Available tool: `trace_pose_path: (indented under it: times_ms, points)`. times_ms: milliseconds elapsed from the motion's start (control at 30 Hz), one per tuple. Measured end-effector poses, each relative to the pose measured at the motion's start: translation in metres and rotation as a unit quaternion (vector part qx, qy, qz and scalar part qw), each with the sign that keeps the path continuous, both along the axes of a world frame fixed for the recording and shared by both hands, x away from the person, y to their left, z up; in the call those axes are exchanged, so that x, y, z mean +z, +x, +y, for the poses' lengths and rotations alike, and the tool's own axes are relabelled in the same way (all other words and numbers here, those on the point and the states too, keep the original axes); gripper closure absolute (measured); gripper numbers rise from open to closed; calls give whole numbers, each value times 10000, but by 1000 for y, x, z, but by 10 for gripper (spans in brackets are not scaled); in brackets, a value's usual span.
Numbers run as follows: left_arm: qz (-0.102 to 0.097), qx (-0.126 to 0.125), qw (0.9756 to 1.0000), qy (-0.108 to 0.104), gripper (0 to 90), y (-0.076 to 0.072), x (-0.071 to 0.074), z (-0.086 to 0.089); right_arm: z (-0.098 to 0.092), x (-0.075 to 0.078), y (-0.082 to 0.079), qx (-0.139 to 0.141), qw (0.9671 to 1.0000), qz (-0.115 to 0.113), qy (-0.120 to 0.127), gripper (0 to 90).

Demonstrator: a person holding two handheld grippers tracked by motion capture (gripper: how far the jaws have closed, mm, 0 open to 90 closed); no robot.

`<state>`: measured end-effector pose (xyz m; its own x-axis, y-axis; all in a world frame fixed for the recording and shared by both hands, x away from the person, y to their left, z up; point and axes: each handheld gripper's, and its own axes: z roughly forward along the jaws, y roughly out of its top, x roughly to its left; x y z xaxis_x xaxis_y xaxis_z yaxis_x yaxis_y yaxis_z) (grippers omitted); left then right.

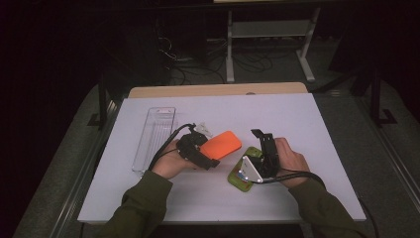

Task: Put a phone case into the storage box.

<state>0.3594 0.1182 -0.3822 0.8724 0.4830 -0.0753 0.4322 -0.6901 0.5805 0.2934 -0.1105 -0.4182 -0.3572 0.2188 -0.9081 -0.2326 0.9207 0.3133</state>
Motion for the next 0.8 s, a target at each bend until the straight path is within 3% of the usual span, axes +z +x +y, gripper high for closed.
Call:
trace_pose_path:
  times_ms: [100,200,300,400,467,533,767,800]
  points:
    - [-2,-1,10000,-3,156,0,1,0,3,1,1,21,10000,-39,-29,16]
    - [12,127,9998,-160,156,-1,1,-2,6,1,1,104,9999,-101,-74,16]
    - [-16,-14,10000,-10,156,0,3,0,10,0,2,146,9995,-174,-199,16]
    - [-15,116,9998,-184,156,-2,2,-2,15,0,2,136,9995,-189,-228,14]
    - [-38,-9,10000,-39,156,0,3,-1,18,0,1,85,9997,-193,-143,9]
    - [-29,-13,10000,-42,156,0,3,-1,22,0,4,240,9985,-396,-296,8]
    - [-29,-14,10000,-47,156,0,4,-1,32,-3,4,431,9963,-423,-610,37]
    - [-30,-11,10000,-43,156,0,4,-1,34,-5,4,423,9970,-509,-412,43]
